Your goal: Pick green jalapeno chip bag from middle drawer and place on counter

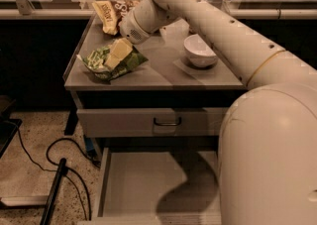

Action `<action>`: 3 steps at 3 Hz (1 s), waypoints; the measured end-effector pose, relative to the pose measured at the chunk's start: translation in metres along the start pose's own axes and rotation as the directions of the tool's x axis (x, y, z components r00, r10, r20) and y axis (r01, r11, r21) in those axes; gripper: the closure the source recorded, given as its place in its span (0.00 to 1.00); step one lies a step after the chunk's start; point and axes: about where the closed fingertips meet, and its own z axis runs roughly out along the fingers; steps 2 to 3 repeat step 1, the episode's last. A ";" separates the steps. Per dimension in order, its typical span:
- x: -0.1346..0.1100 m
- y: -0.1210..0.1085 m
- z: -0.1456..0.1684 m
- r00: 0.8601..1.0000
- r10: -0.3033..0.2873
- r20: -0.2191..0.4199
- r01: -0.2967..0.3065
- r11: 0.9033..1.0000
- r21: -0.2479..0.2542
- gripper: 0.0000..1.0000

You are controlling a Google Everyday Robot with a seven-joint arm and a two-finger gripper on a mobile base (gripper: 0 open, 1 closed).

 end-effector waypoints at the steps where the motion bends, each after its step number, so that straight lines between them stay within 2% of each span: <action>1: 0.000 0.000 0.000 1.000 0.000 0.000 0.000 1.000 0.000 0.00; 3: 0.000 0.000 0.000 1.000 0.000 0.000 0.000 1.000 0.000 0.00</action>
Offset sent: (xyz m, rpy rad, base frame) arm 0.0000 0.0000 0.0000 0.0000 0.0000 0.0000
